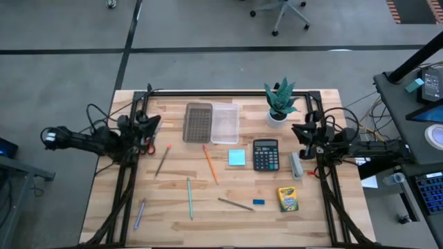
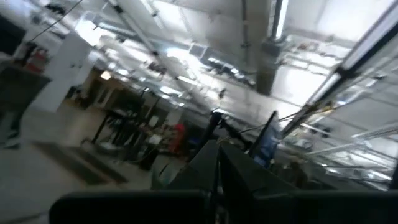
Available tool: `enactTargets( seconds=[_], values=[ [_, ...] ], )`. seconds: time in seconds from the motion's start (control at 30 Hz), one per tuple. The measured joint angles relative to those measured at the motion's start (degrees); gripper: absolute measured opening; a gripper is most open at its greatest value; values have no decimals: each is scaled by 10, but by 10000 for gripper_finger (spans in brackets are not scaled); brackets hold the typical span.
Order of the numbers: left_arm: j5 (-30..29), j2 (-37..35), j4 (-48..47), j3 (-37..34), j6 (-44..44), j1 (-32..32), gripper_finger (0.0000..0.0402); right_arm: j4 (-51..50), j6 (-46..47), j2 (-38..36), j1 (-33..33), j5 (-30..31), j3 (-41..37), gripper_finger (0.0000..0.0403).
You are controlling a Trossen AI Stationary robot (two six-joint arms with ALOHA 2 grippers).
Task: Pack school essentials
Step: Put the top black pencil into the transparent supply box
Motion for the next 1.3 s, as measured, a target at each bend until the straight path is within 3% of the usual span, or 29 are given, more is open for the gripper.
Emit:
enactTargets(
  seconds=[0.3,0.53,0.67,0.77,1.0,1.13,1.3],
  values=[
    [-60,146,-154,112,-114,0,0,145,-141,0,0,0,0,43],
    [-46,240,-526,283,-273,11,0,211,-195,-1,0,-1,0,43],
    [32,299,-725,377,-395,24,0,186,-195,1,0,0,0,43],
    [104,342,-821,420,-470,24,0,190,-204,3,0,-1,0,43],
    [297,448,-1022,435,-599,26,0,172,-177,3,0,0,0,43],
    [322,503,-1119,435,-629,26,0,157,-164,3,0,0,0,43],
    [320,549,-1129,435,-626,26,0,153,-135,3,0,0,0,43]
  ],
)
